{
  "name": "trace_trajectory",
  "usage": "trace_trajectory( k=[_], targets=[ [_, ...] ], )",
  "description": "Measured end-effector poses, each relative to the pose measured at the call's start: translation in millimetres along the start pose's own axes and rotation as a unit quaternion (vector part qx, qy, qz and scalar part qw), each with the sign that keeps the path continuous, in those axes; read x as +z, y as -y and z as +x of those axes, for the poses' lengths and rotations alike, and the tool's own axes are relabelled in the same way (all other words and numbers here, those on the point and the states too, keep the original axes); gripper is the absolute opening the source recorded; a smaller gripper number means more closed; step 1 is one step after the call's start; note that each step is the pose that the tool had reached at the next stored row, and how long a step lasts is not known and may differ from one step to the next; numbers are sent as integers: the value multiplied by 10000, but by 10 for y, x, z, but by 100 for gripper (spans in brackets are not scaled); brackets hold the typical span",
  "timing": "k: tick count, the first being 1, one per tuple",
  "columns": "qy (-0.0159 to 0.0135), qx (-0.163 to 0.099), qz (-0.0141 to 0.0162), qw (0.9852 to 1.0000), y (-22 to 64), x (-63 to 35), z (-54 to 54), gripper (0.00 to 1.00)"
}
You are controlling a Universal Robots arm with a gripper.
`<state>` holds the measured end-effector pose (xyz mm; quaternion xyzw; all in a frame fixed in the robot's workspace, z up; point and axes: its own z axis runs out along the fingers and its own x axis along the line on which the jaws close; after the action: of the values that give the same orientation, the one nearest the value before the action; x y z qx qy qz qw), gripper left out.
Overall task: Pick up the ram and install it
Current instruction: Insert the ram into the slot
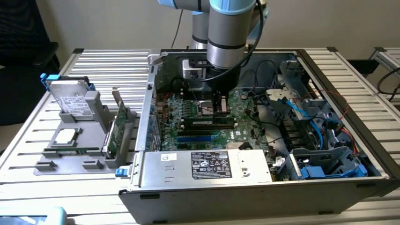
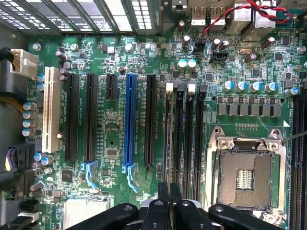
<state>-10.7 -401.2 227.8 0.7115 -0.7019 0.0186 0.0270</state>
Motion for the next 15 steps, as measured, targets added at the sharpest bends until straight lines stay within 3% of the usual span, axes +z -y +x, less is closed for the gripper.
trace_trajectory(
  k=[15],
  targets=[
    [-1, -29, 8, 10000, 3, 0, 1, 13]
  ],
)
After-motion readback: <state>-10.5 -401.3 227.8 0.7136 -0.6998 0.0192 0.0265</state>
